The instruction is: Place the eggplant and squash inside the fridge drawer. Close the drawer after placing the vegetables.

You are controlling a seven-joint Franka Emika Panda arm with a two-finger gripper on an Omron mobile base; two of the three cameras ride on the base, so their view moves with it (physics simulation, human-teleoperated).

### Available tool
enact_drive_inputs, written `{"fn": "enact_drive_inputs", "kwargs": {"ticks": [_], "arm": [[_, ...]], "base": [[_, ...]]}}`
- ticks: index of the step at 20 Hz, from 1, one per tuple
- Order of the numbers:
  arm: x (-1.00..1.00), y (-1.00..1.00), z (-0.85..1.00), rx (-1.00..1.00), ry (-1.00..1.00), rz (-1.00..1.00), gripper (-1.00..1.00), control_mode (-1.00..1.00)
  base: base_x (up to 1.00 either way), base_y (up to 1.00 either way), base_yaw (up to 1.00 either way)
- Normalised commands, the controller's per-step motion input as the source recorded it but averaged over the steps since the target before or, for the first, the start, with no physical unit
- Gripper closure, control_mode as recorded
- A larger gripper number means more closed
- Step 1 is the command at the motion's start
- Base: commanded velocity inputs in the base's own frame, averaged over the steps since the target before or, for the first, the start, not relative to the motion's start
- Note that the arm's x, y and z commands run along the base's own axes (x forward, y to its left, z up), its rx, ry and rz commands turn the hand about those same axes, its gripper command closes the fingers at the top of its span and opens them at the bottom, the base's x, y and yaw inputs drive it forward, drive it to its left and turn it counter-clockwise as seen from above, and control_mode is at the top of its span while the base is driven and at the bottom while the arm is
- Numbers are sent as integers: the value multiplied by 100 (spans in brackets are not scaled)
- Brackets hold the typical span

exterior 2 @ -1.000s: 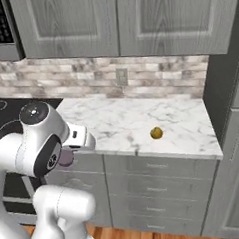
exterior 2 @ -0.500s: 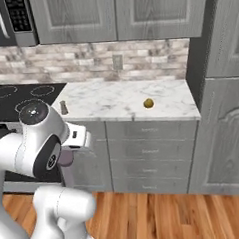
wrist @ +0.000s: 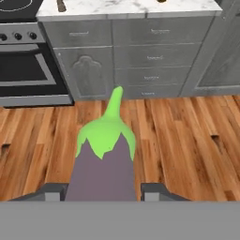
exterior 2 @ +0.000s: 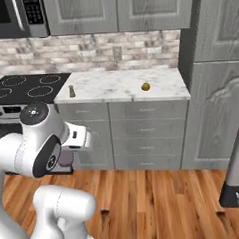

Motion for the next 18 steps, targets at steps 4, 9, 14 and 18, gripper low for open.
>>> {"fn": "enact_drive_inputs", "kwargs": {"ticks": [4, 9, 14, 18], "arm": [[0, 0, 0, 0, 0, 0, 100, 100], [0, 0, 0, 0, 0, 0, 100, 100], [0, 0, 0, 0, 0, 0, 100, 100], [0, 0, 0, 0, 0, 0, 100, 100]], "base": [[-44, 2, -26], [-13, 19, -48], [18, 42, -61], [54, 54, -64]]}}
